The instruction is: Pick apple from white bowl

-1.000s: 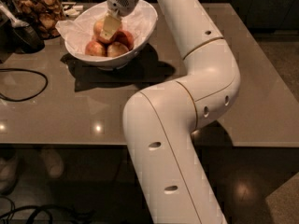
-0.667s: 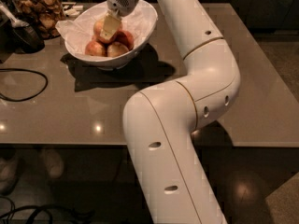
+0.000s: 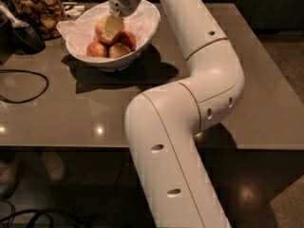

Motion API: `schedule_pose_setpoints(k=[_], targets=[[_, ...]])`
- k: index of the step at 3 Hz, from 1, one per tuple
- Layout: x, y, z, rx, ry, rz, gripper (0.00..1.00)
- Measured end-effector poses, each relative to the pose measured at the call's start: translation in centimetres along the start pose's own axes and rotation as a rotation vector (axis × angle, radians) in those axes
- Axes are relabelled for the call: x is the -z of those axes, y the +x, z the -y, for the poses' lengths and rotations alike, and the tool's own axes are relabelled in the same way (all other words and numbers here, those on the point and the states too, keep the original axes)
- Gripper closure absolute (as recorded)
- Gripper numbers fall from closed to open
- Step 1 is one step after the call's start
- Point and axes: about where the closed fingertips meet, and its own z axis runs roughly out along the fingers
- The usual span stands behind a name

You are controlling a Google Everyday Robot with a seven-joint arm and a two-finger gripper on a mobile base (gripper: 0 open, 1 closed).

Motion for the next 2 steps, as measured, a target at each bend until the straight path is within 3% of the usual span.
schedule_pose_setpoints(k=[2], targets=[[0.0, 0.0, 0.0, 0.0, 0.0, 0.0, 0.13]])
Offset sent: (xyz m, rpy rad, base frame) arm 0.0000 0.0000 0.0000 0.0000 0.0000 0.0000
